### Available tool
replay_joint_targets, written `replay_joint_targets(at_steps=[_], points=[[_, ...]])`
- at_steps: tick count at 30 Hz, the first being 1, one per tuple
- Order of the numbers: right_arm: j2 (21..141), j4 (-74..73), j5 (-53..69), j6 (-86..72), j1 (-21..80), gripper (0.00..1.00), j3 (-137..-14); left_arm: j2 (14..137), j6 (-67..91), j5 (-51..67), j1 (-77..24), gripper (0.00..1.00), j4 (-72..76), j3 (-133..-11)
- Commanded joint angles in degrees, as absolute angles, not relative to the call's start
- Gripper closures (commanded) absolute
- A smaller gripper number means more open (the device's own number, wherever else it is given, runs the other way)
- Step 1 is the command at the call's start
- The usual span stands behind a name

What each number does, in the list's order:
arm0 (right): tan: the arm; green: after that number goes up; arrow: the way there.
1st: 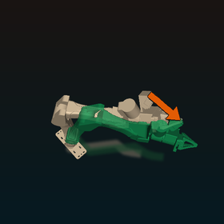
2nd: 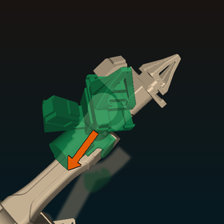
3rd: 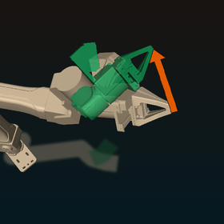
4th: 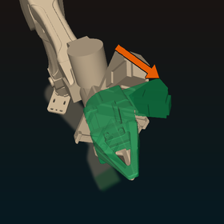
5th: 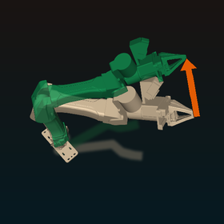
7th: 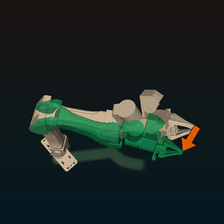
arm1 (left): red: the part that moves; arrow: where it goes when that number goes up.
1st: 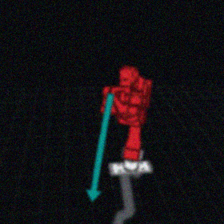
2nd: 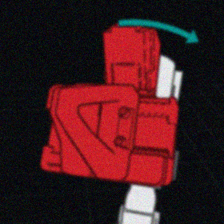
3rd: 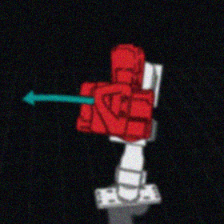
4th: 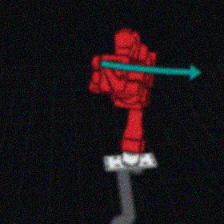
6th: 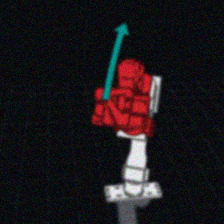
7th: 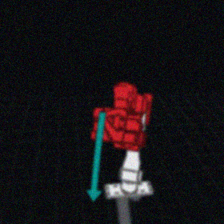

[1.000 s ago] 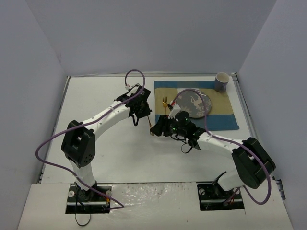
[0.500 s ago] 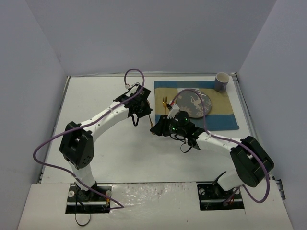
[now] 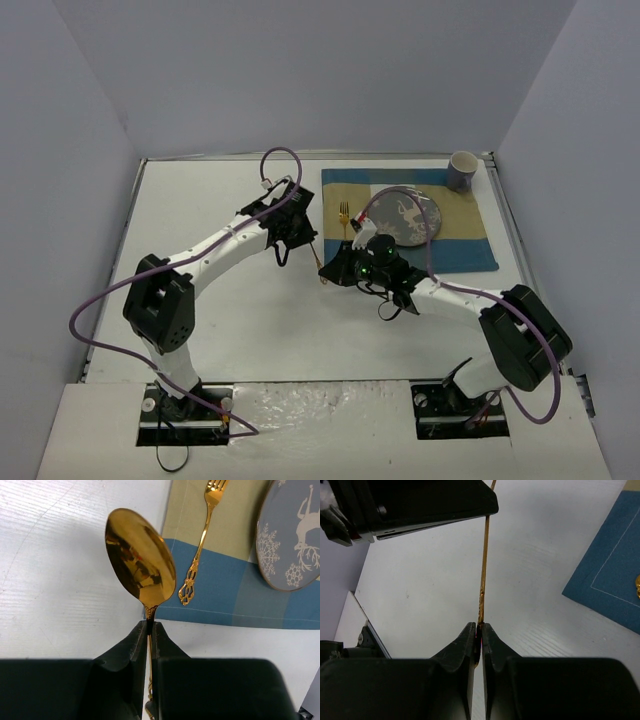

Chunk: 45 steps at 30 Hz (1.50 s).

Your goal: Set the dinner table for one person

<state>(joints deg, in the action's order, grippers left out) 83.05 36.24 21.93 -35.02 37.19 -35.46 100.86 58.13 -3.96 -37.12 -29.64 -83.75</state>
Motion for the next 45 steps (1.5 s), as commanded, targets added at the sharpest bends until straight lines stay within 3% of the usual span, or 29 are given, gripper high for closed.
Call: replay_joint_targets(at_steps=[1,12,19,24,27,38,45], points=[[79.1,43.1,24.6,-36.3,36.2,1.00,-34.8,96.5,56.3,-4.1,-37.5,0.92,-25.4,-84.3],[73.3,40.7,26.1,-37.0,30.7,1.00,-32.0,93.5,52.6,-4.3,-37.6,0.46,-24.1,-82.8],[69.0,34.8,27.9,-36.2,23.1,1.00,-31.6,87.3,47.1,-1.1,-37.8,0.23,-20.8,-81.0],[65.6,27.2,29.1,-34.6,17.4,1.00,-32.1,80.1,34.9,-0.1,-37.6,0.08,-18.9,-78.1],[64.1,24.8,31.4,-34.6,12.1,1.00,-31.9,75.6,28.3,-0.2,-36.3,0.03,-19.7,-75.7],[68.0,16.6,41.2,-28.6,-12.4,1.00,-35.8,60.3,16.1,8.3,-19.7,0.03,-24.4,-64.3],[76.2,16.4,42.2,-23.2,-19.7,1.00,-40.9,56.4,9.1,2.1,-23.2,0.03,-25.7,-60.2]])
